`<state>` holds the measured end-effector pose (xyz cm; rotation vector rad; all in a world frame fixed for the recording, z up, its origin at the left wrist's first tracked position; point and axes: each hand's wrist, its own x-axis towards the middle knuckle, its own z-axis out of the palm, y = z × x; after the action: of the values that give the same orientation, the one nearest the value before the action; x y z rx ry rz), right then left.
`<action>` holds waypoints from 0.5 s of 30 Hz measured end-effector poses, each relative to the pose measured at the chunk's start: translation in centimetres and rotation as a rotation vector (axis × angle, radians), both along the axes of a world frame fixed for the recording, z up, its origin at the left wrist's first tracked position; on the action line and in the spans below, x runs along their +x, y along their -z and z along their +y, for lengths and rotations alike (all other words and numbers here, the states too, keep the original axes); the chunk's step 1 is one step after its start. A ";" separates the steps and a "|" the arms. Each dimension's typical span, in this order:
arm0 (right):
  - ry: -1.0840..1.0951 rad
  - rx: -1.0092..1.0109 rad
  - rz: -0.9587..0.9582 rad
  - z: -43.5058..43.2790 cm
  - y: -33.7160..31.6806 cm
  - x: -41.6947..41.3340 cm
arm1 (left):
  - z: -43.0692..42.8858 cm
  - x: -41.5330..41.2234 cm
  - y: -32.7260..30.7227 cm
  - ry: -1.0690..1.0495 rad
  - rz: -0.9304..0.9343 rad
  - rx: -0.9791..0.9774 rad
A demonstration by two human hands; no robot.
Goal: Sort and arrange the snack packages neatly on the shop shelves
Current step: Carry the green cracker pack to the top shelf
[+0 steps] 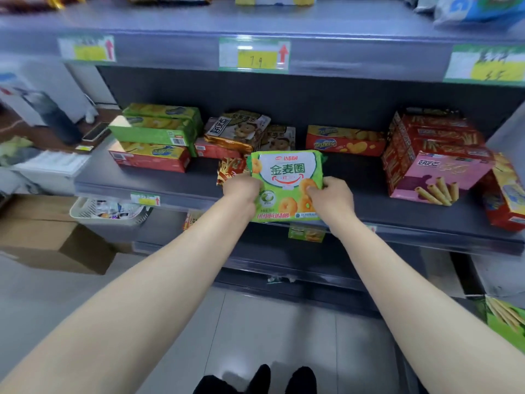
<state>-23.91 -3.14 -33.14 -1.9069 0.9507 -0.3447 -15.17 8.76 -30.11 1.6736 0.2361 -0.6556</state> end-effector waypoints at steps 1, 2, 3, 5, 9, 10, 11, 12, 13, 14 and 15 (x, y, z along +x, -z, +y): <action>-0.001 -0.005 -0.018 0.9 -0.3 0.0 | 0.9 0.2 -0.2 0.000 -0.005 -0.036; -0.004 -0.011 -0.041 1.8 -0.6 0.0 | 1.8 0.1 -0.6 -0.010 -0.010 -0.060; -0.007 -0.016 -0.064 2.9 -1.0 0.1 | 2.9 0.4 -0.7 -0.013 -0.001 -0.088; -0.015 -0.029 -0.095 5.4 -2.1 0.5 | 5.5 1.3 -1.0 -0.039 -0.017 -0.098; -0.058 -0.064 -0.099 11.4 -4.1 1.6 | 11.4 2.7 -2.0 -0.097 -0.066 -0.134; -0.067 -0.069 -0.104 12.9 -4.5 1.9 | 13.0 3.0 -2.4 -0.110 -0.073 -0.146; -0.074 -0.071 -0.112 14.5 -4.9 2.2 | 14.5 3.5 -2.7 -0.114 -0.078 -0.147; -0.078 -0.074 -0.126 16.0 -5.3 2.3 | 16.0 3.9 -3.0 -0.116 -0.080 -0.151; -0.080 -0.084 -0.142 17.5 -5.8 2.5 | 17.4 4.3 -3.4 -0.110 -0.078 -0.159; -0.082 -0.102 -0.156 18.8 -6.2 2.6 | 18.7 4.5 -3.8 -0.108 -0.082 -0.167; -0.085 -0.122 -0.167 20.1 -6.7 2.8 | 20.0 4.9 -4.1 -0.107 -0.086 -0.176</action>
<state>-21.10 16.96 -26.44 -1.9873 0.7504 -0.5129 -10.31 28.73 -25.97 1.5059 0.1995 -0.5083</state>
